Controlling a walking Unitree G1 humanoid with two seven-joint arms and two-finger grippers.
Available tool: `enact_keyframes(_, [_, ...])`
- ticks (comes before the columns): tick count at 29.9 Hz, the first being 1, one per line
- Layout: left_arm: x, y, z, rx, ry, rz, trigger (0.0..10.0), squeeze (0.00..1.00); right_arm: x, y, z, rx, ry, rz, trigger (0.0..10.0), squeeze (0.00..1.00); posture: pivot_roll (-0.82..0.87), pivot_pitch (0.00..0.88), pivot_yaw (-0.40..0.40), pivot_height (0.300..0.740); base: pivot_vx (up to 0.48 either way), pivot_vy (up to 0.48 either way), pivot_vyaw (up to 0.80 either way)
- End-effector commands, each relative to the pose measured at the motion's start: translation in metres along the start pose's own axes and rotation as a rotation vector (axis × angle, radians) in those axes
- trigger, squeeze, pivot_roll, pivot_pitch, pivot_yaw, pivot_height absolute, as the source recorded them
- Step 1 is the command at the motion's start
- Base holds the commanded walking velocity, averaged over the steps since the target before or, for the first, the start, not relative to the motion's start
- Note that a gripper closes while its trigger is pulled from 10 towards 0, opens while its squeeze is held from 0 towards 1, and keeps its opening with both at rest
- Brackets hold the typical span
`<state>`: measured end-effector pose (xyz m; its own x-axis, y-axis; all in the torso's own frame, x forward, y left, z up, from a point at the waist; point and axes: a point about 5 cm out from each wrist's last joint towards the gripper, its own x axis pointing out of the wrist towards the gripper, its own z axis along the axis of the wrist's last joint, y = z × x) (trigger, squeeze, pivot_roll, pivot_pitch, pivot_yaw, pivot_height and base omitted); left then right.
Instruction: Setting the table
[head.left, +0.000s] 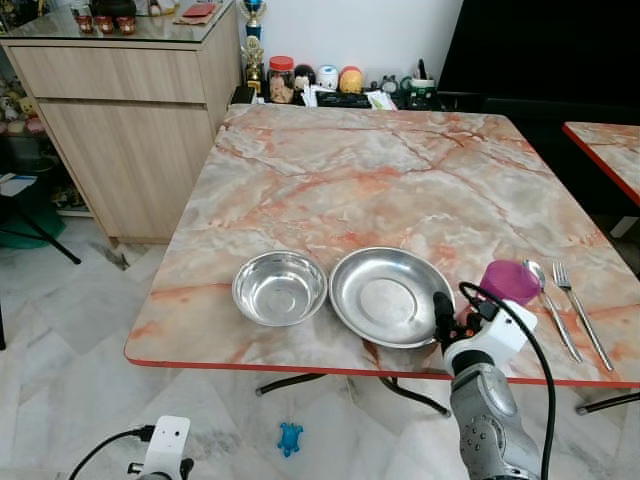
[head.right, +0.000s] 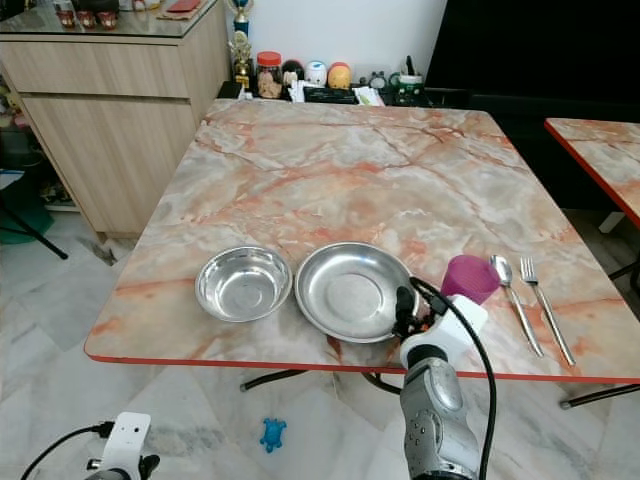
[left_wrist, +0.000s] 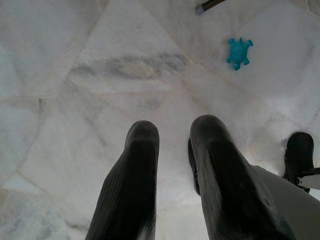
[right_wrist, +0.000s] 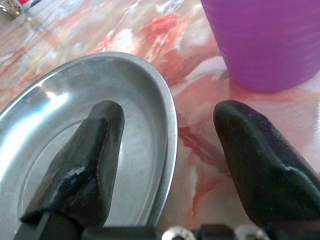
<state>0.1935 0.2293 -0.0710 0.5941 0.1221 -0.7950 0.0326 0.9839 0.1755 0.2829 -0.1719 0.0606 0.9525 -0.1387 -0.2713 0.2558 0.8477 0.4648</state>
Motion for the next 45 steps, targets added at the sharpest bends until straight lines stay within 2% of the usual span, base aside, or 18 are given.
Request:
enact_keyframes(1, [-0.001,-0.002,-0.005,0.018,0.017,-0.005,10.0,0.0,0.001,0.003,-0.004,0.013,0.024,0.004,10.0,0.0,0.12,0.0,-0.059,0.74,0.0,0.0,0.0])
enact_keyframes(24, [-0.001,-0.003,-0.006,0.019,0.017,-0.004,10.0,0.0,0.0,0.005,-0.017,-0.01,0.098,0.03,10.0,0.0,0.12,0.0,-0.061,0.74,0.0,0.0,0.0])
enact_keyframes(37, [-0.001,-0.003,-0.006,0.019,0.018,-0.002,10.0,0.0,0.002,0.007,-0.016,-0.01,0.087,0.04,10.0,0.0,0.12,0.0,-0.062,0.74,0.0,0.0,0.0])
enact_keyframes(45, [-0.001,-0.003,-0.007,0.021,0.019,-0.001,10.0,0.0,0.003,0.007,-0.017,-0.05,0.092,0.046,10.0,0.0,0.12,0.0,-0.062,0.74,0.0,0.0,0.0])
